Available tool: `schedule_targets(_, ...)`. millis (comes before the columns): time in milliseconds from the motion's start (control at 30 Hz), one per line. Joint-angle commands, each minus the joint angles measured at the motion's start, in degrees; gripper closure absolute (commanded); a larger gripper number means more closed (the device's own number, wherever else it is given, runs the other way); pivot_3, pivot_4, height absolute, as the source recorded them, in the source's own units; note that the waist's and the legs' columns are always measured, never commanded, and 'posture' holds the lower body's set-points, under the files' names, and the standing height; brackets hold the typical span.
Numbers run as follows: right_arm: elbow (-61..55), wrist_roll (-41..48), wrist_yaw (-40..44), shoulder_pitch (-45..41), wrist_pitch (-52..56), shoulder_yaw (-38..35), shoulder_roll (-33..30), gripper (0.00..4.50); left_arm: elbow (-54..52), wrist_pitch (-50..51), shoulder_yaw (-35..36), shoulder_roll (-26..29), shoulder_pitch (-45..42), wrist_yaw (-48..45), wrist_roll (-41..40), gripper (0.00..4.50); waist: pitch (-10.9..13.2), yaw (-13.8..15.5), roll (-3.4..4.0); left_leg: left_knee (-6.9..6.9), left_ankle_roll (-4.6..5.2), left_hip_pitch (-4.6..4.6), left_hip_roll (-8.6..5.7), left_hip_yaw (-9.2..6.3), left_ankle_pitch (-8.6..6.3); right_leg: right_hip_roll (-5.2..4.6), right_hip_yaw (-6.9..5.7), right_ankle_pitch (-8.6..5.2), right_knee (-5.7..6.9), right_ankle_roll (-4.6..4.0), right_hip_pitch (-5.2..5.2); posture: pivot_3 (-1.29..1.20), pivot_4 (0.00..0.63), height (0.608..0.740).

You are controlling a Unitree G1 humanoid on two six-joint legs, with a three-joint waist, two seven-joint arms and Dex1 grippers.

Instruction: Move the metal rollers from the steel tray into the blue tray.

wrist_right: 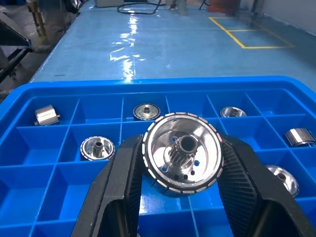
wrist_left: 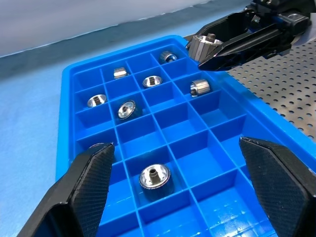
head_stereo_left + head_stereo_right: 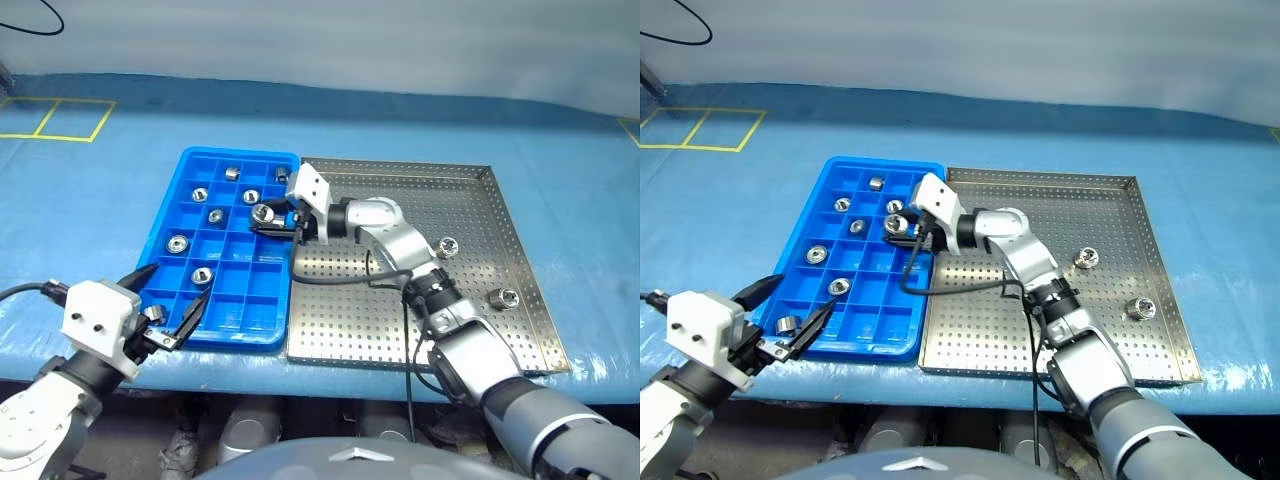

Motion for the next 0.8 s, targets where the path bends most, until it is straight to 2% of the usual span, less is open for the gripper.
schedule_targets(33, 5.1, -1.7, 1.0, -3.0, -4.3, -0.1, 2.1, 2.69, -2.2, -4.8, -1.2, 0.6, 2.1, 2.9, -0.8, 0.08, 0.0, 0.6, 0.02, -0.05, -0.04, 0.00, -0.01, -0.06, 0.02, 0.02, -0.06, -0.02, 0.00, -0.03, 0.01, 0.34, 0.150, 0.740)
schedule_targets(333, 8.5, -3.2, 2.6, -2.8, -5.6, -0.9, 4.0, 2.69, -2.2, -6.2, -5.3, 3.1, 2.3, 7.2, -0.9, 0.08, 0.0, 1.4, 0.05, -0.55, -0.53, 0.02, 0.01, -0.63, 0.31, 0.12, -0.50, -0.22, 0.04, -0.34, -0.01, 0.33, 0.150, 0.740)
schedule_targets(800, 14.4, -3.1, 3.0, -4.6, -5.2, -3.4, 7.1, 2.69, -2.2, -5.0, -6.8, 5.9, 0.5, 8.9, -2.0, 0.08, 0.1, 0.9, 0.09, -0.71, -0.84, 0.05, 0.06, -1.09, 0.48, 0.17, -0.89, -0.40, 0.23, -0.62, 0.00, 0.34, 0.150, 0.740)
